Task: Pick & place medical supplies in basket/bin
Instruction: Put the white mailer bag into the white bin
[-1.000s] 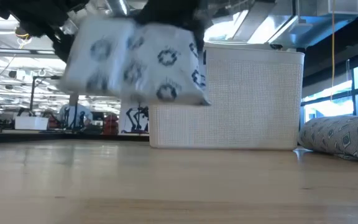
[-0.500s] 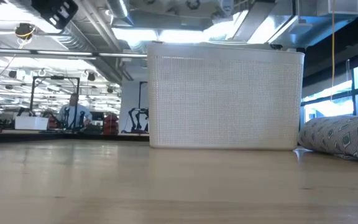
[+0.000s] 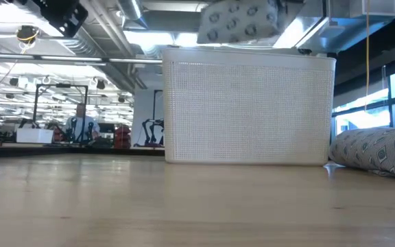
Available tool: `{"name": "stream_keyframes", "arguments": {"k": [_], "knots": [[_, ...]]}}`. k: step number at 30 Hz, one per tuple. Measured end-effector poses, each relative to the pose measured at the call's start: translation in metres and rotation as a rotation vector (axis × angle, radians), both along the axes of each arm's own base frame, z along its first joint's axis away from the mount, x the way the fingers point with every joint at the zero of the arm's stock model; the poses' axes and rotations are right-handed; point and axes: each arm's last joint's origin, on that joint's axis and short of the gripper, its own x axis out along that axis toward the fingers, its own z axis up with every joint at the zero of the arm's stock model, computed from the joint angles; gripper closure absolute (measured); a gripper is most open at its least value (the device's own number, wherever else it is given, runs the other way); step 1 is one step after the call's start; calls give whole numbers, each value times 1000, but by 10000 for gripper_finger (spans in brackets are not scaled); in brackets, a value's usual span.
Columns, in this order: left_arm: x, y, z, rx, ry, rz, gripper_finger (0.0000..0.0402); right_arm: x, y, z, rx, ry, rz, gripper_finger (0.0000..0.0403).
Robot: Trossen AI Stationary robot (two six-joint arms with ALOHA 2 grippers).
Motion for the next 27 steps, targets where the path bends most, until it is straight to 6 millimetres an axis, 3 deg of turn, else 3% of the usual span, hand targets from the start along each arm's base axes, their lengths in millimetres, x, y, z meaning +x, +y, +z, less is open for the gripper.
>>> {"name": "stream_keyframes", "arguments": {"k": [8, 14, 23, 27], "knots": [[0, 2, -2, 30, 7, 81, 114, -1, -33, -3, 19, 91, 11, 403], [1, 3, -2, 26, 10, 92, 114, 8, -51, -4, 36, 56, 85, 403], [0, 3, -4, -14, 55, 107, 114, 30, -72, -48, 86, 113, 223, 403], [-1, 3, -5, -31, 76, 115, 114, 21, -73, -54, 114, 89, 244, 403]]}}
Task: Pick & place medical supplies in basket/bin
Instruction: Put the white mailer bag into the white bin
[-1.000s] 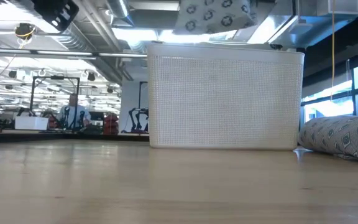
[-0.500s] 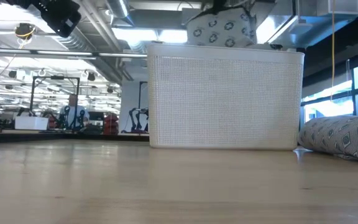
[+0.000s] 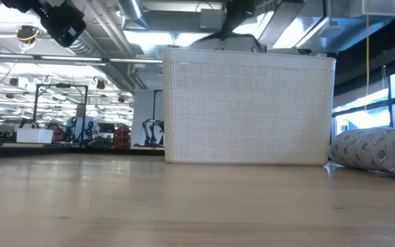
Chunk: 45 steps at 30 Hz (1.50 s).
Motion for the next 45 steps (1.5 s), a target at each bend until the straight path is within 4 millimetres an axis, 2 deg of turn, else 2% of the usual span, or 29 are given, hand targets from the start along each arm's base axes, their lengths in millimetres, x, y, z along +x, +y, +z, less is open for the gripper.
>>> {"name": "stream_keyframes", "arguments": {"k": [7, 12, 16, 21, 33, 37, 41, 45], "knots": [[-1, 0, -1, 4, 11, -1, 114, -16, 6, -23, 81, -89, 64, 403], [0, 0, -1, 4, 11, 0, 114, -23, 10, -48, 172, -105, 121, 403], [0, 0, -1, 6, 10, 4, 114, -24, 9, -58, 225, -133, 169, 403], [0, 2, -1, 33, 1, 74, 114, -20, 4, -65, 401, -166, 219, 403], [1, 4, -1, 61, -9, 148, 114, -22, -16, -69, 525, -205, 34, 403], [1, 4, -1, 84, -16, 139, 114, -15, -23, -81, 575, -191, -24, 403], [1, 4, -1, 101, -20, 132, 114, -5, -24, -99, 651, -142, 3, 403], [1, 4, -1, 101, -20, 132, 114, 1, -25, -108, 665, -126, -1, 403]]}}
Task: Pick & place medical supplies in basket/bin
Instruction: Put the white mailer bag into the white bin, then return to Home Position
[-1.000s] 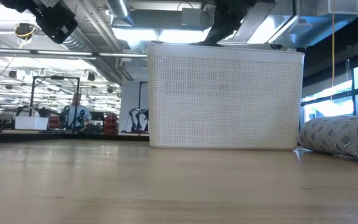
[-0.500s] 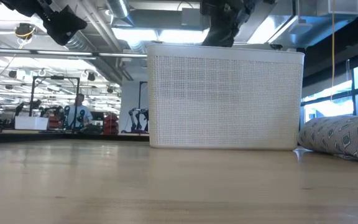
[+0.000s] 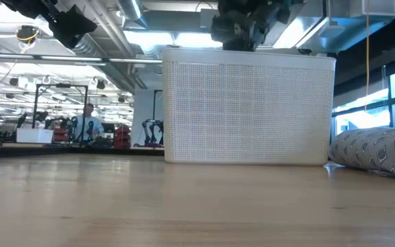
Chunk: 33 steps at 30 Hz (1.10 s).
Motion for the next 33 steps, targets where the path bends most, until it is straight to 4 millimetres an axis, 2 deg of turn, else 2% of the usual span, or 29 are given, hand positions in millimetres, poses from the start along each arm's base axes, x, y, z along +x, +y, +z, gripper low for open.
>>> {"name": "stream_keyframes", "arguments": {"k": [4, 21, 30, 33], "knots": [[0, 0, 0, 0, 0, 0, 114, 2, -1, -9, -4, 35, 4, 400], [0, 0, 0, -1, 0, 0, 114, 2, -1, -8, -37, 27, 45, 391], [0, 0, 0, -2, 0, 2, 114, 1, -1, -8, -23, 39, 29, 310], [0, 1, 0, 5, -4, 22, 114, 0, -1, 0, -10, 55, 18, 293]]}}
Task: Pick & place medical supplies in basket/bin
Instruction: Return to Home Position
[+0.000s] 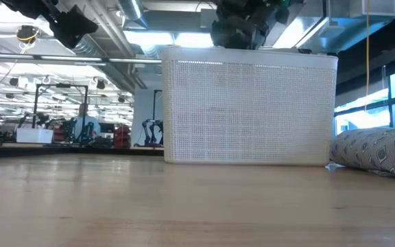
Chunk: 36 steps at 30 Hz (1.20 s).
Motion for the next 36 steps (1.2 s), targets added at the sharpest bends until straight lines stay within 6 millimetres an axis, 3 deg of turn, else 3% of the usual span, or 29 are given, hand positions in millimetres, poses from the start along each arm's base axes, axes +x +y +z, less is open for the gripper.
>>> {"name": "stream_keyframes", "arguments": {"k": [5, 9, 13, 16, 23, 30, 36], "knots": [[-1, 2, 2, 12, -23, 45, 114, -9, 2, 43, -90, -59, -44, 286], [-6, 4, 5, 25, -43, 51, 114, -34, 19, 82, -181, -161, -106, 286], [-18, 12, 13, 72, -116, 151, 114, -69, 48, 91, -139, -241, -120, 286], [-29, 18, 18, 131, -154, 194, 114, -97, 72, 79, -119, -308, -127, 286], [-57, 30, 24, 187, -225, 256, 114, -154, 115, 26, -91, -495, -79, 286], [-72, 41, 21, 211, -239, 392, 114, -189, 126, -21, -89, -616, -29, 286], [-72, 44, -9, 181, -322, 425, 114, -209, 129, -42, -37, -692, 1, 286]]}}
